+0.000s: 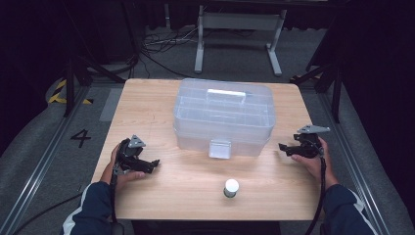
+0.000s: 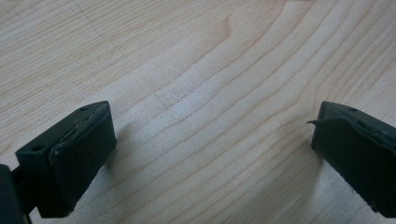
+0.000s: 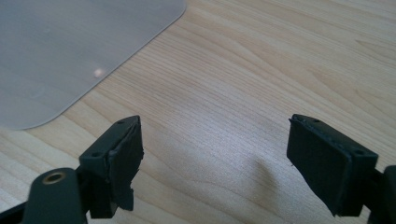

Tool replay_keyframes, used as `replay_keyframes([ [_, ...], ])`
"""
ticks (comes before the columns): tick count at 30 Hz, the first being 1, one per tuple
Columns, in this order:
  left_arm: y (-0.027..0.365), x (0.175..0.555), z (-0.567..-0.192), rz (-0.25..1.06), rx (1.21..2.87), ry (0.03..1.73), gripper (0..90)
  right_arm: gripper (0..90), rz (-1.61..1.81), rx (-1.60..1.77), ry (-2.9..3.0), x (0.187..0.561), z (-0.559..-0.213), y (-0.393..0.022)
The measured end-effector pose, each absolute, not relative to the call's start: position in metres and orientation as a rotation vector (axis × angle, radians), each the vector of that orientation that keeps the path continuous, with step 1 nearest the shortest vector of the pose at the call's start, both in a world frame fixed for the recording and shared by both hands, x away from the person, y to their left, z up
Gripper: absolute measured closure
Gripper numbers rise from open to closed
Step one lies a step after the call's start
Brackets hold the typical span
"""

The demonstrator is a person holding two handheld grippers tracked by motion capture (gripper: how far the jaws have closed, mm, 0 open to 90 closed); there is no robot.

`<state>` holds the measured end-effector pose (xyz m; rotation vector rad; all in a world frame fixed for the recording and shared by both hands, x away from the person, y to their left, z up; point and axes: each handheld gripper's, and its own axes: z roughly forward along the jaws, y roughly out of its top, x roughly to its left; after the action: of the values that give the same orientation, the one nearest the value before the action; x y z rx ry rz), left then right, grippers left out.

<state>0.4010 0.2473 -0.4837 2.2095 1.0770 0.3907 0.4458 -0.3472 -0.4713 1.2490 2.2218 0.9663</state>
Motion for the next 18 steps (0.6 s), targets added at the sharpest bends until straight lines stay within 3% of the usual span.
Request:
replay_keyframes([
  [18, 0.247, 0.401, -0.484, 0.396, 2.209, 1.068, 0.3, 22.3, 1.033, 1.186, 2.184, 0.437, -0.451, -0.346],
])
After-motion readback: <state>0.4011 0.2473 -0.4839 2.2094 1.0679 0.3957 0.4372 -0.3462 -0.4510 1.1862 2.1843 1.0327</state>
